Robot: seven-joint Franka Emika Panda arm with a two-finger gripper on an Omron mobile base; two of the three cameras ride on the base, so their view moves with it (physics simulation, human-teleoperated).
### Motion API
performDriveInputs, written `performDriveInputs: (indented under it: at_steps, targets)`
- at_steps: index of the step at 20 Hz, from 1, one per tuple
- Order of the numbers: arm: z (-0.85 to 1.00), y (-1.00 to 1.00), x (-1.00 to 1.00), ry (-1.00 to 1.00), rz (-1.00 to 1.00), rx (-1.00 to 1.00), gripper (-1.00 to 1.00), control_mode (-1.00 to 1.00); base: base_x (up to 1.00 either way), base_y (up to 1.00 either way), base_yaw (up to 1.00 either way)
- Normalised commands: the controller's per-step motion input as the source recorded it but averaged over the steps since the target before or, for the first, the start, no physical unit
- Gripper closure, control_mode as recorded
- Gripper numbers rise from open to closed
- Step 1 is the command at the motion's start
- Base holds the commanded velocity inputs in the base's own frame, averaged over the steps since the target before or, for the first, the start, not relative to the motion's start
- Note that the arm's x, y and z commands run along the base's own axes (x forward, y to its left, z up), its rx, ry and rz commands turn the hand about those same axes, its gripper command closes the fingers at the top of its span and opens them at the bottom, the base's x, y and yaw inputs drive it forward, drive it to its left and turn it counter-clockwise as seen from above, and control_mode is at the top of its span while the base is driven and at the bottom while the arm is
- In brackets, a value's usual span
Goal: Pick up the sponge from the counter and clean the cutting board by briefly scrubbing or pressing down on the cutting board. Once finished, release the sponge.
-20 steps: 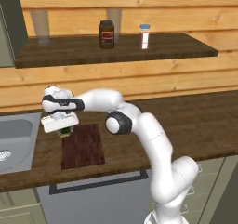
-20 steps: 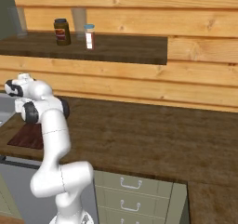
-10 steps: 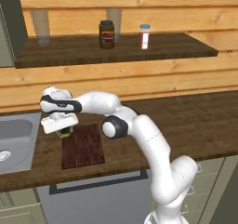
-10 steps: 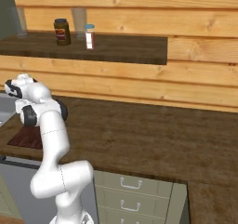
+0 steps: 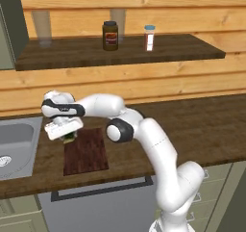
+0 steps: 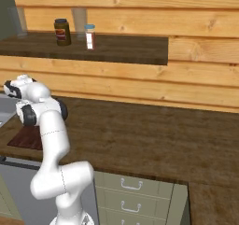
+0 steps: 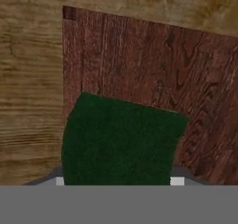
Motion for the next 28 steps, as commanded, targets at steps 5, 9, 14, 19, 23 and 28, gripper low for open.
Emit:
performDriveInputs:
  at_steps: [5,9,14,19,23,28]
  targets:
    - [-0.15,-0.54,-0.63,-0.12,0.00,0.00,1.00,-1.00,0.00,0.00,0.00]
    - [-0.10,-0.62,-0.56,-0.12,0.01,0.00,1.00,-1.00,0.00,0.00,0.00]
    - [-0.02,-0.85,-0.12,-0.06,0.09,0.03,1.00,-1.00,0.00,0.00,0.00]
    - [0.00,-0.86,0.03,0.00,0.10,0.08,1.00,-1.00,0.00,0.00,0.00]
    - [-0.01,-0.52,0.24,0.00,0.05,0.09,1.00,-1.00,0.00,0.00,0.00]
    - [-0.36,0.22,0.05,0.00,0.13,0.05,1.00,-1.00,0.00,0.00,0.00]
